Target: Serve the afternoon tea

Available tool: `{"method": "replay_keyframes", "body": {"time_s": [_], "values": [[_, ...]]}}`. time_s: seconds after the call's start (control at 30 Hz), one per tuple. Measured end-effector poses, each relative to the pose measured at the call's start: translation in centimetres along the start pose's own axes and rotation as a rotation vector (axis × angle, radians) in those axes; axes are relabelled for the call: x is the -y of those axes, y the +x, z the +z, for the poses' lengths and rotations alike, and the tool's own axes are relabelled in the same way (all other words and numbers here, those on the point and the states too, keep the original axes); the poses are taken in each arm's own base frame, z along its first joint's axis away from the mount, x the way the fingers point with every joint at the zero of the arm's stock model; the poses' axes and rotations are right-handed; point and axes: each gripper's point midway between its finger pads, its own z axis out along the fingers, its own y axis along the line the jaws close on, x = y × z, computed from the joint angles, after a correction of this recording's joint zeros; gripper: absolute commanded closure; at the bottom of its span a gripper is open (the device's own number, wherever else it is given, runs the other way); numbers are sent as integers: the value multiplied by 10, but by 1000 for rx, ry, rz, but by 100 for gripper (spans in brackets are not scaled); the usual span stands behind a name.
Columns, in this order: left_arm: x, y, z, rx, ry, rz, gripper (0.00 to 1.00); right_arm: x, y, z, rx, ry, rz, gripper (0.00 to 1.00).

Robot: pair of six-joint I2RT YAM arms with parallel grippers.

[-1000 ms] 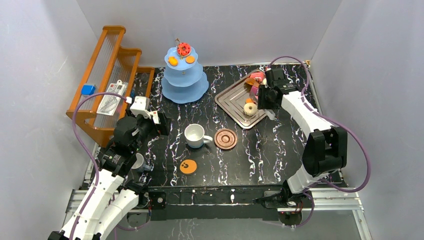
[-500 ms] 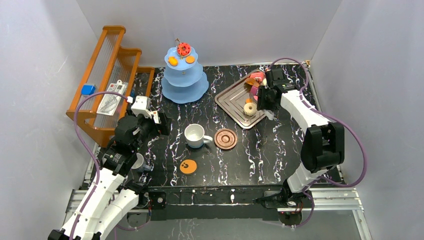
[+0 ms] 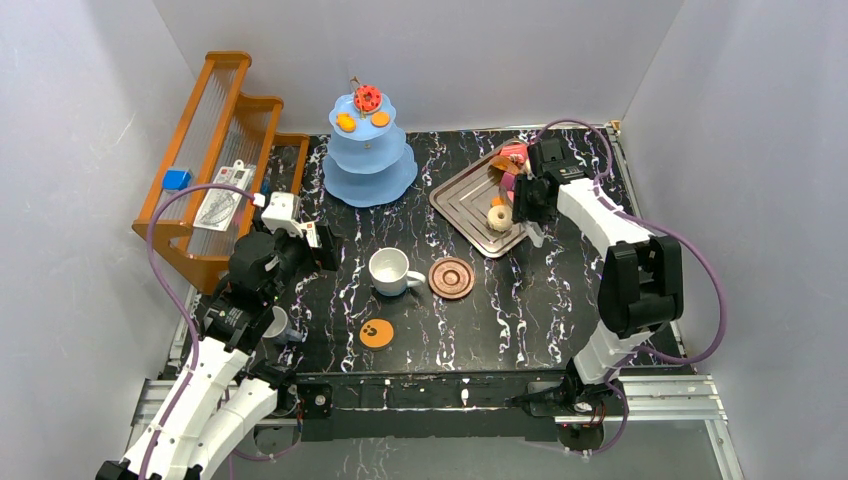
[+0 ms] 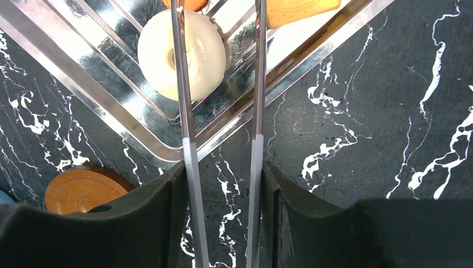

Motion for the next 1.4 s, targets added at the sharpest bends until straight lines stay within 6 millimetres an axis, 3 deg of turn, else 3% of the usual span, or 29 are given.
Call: {"method": "replay_keyframes", "body": {"time_s": [0.8,1.4], "values": [[0,0,0,0,0,0,2,-1,-12,-9,3,45,-35,54],[0,1,1,-5,0,0,2,-36,-30,-26,65,-13,-112,54]]}}
